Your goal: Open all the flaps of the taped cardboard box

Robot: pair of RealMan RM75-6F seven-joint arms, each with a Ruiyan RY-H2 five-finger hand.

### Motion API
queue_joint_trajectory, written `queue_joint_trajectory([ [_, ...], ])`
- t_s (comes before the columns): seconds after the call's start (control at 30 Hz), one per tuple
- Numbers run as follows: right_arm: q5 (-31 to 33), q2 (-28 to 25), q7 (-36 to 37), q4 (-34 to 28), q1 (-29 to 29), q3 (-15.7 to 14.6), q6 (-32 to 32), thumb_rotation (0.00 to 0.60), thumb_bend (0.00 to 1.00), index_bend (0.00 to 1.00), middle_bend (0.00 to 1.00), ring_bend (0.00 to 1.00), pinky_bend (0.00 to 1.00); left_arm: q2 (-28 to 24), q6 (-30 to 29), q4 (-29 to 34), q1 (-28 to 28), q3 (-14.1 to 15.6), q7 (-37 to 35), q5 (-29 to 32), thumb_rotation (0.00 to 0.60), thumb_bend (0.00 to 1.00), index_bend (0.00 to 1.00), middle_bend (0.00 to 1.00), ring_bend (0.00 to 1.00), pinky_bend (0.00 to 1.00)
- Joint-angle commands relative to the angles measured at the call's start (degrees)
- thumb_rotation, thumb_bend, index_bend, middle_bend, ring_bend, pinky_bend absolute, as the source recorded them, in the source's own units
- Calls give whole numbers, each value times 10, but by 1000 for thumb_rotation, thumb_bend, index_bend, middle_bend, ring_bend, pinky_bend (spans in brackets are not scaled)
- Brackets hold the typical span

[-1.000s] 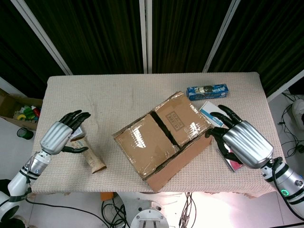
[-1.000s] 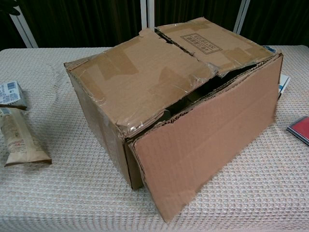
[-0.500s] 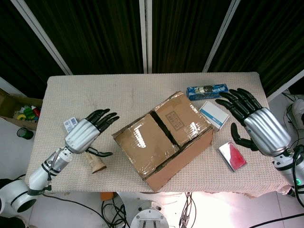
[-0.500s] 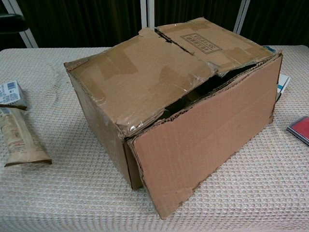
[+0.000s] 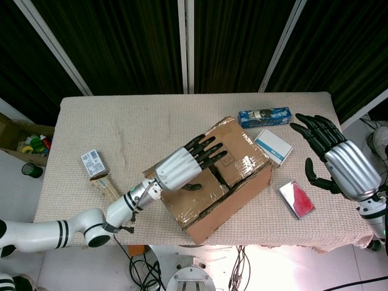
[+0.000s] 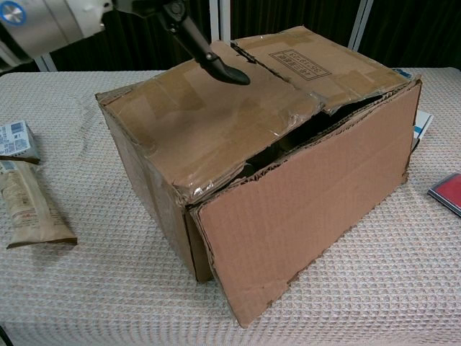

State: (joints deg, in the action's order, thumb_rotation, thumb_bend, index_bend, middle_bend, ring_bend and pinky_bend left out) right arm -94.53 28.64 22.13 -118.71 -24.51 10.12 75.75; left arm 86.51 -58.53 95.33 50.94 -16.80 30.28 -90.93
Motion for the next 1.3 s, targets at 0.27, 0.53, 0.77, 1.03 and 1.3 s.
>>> queue_joint_trajectory([
  [0.27,-12,12,9,13,9,-5,-6,579,725,27,7,0,0,78,3,-72,48,-37,84,82,451,40,0,87,54,158],
  [0.53,-10,20,15,24,8,-5,-17,580,723,26,6,0,0,84,8,-111,61,-20,102,101,505,40,0,87,54,158],
  [0.77,-10,27,20,30,7,-4,-22,581,727,26,6,0,0,89,7,-127,63,0,100,106,523,40,0,87,54,158],
  [1.03,-7,38,31,45,9,-6,-27,581,728,26,4,0,0,137,-13,-191,82,-4,51,98,529,40,0,87,54,157],
  [1.3,-6,39,53,64,12,-7,-25,580,729,26,5,0,0,179,-31,-248,102,-7,9,84,538,40,0,87,54,157],
])
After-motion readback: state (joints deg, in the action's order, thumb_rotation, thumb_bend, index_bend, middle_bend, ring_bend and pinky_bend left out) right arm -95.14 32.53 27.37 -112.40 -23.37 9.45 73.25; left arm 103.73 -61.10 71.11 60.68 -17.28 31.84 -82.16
